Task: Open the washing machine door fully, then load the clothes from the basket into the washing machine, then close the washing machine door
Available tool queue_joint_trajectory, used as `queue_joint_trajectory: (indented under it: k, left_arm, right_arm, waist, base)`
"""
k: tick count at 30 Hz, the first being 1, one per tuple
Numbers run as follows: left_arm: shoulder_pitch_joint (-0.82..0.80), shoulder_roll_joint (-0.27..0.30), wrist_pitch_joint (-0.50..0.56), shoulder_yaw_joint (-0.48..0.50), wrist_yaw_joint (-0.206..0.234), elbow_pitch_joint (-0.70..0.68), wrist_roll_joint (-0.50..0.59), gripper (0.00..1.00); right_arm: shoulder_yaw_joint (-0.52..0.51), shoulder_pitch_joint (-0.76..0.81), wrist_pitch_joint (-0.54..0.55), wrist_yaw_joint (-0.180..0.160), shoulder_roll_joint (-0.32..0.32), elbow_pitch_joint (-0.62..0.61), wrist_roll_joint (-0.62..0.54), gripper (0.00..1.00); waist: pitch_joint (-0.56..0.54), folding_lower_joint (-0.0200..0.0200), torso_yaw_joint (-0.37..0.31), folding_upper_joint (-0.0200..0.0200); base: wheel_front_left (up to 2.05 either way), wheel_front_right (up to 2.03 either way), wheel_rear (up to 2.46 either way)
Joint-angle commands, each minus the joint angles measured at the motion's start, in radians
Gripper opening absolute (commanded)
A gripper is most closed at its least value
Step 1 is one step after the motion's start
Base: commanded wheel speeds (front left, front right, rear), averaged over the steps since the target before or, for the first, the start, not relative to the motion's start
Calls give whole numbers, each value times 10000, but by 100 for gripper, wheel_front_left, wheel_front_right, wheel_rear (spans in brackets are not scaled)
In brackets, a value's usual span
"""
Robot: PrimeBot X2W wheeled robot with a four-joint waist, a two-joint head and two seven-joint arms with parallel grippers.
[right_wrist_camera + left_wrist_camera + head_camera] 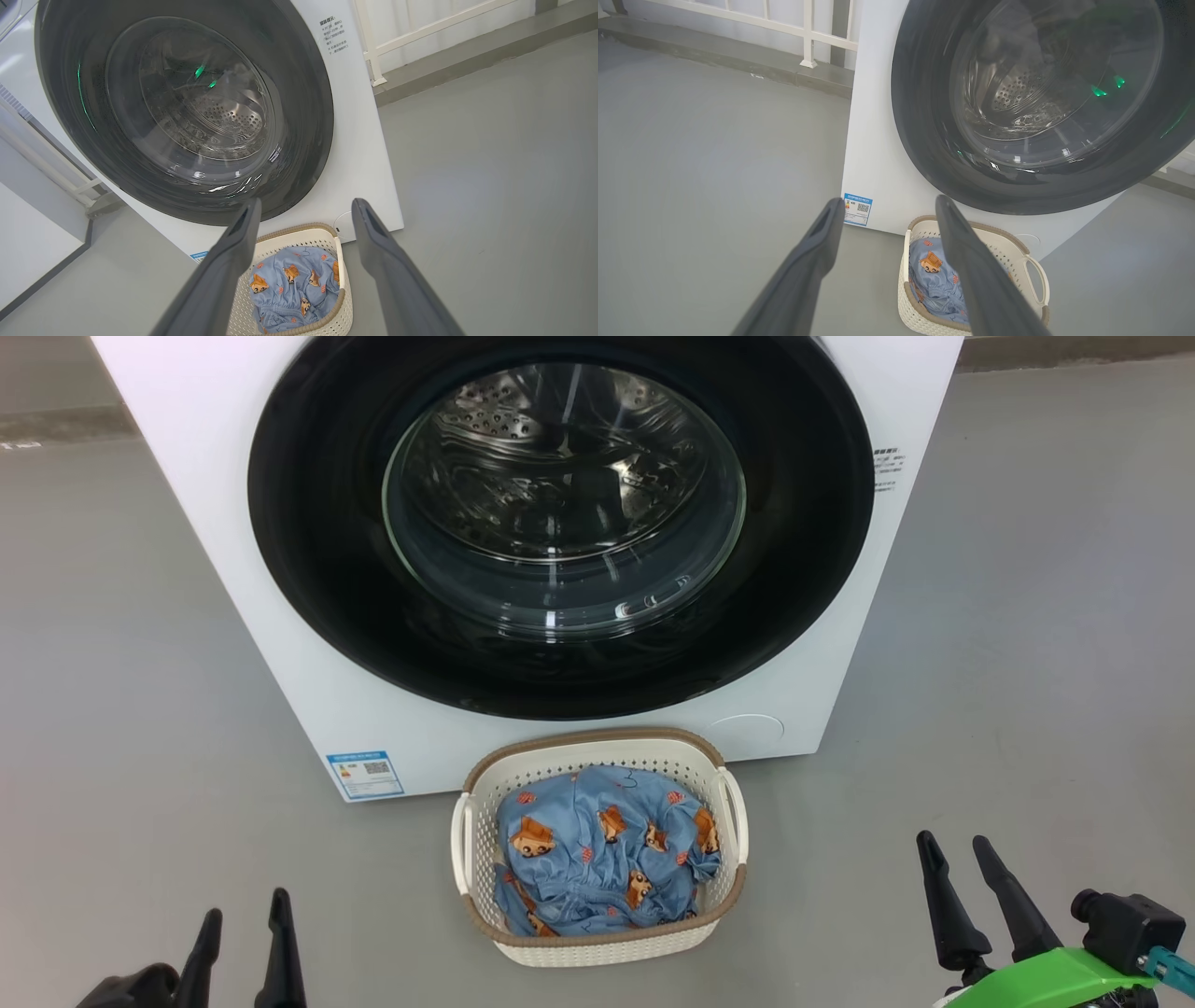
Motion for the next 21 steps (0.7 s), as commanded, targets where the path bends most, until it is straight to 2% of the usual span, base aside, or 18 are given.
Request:
queue_joint_trajectory:
  k: [1,21]
  left_arm:
    - [-37,241,-179,280,91,-339,511,100]
    - [111,404,-739,427,220,-429,2951,100]
  right_arm:
    - [212,-396,-169,-9,-209,-197,-445,100]
    - [245,-415,-725,-11,-383,-267,-2618,100]
  waist:
    - [-5,0,-16,-1]
    - [-1,0,-49,-1]
  base:
    - [0,0,0]
    - [0,0,0]
